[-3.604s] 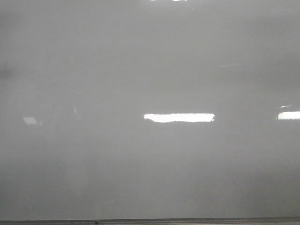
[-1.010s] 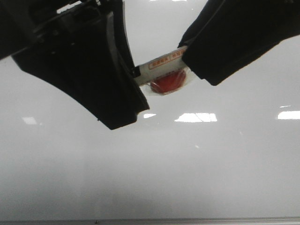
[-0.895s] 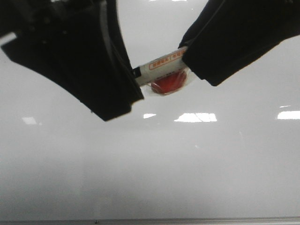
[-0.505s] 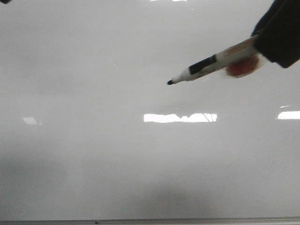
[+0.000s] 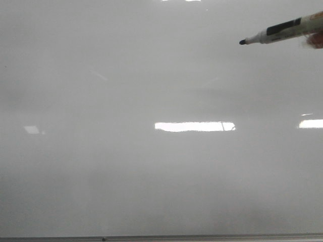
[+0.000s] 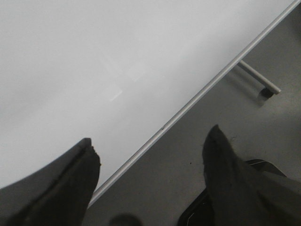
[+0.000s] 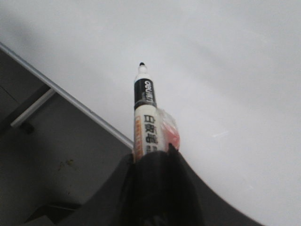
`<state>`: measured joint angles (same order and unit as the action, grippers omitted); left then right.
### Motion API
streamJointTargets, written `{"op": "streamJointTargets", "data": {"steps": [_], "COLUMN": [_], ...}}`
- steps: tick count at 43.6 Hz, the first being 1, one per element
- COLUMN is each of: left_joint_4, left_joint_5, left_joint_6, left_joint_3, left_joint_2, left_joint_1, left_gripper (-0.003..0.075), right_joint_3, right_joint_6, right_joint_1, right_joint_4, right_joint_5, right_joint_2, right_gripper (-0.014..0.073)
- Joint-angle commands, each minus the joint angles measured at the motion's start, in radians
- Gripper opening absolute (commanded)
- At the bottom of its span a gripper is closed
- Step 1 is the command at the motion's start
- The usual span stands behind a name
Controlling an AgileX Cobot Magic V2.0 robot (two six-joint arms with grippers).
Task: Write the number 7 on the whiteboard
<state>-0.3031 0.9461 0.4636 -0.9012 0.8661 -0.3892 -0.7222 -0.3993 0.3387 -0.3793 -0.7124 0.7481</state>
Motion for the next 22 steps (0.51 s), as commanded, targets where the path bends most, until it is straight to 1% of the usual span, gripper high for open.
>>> {"op": "streamJointTargets", "data": {"steps": [1,7,22], "left_joint_4": [-0.046,-0.046,-0.046], "left_joint_5": [-0.087,-0.111,-0.112], "left_joint_6": [-0.011,-0.011,-0.011], "left_joint_3": [-0.027,-0.027,-0.027], "left_joint_2": [-0.009,-0.007,-0.007], "left_joint_1": [0.002,0.002,0.002], "left_gripper": [0.0461,0.0461,0.0461], "right_joint_3": [-0.027,-0.043,-0.26], "right_joint_6": [0.003,0.003,0.002], "right_joint_1": [-0.004,-0.003,0.062], "right_joint_4": [-0.033,-0.052,-0.053], "right_joint_5": [0.136,0.213,0.238], "right_joint_2": [0.02,0.087,0.37], "right_gripper": [-0.0066,-0.0066,-0.0066]}}
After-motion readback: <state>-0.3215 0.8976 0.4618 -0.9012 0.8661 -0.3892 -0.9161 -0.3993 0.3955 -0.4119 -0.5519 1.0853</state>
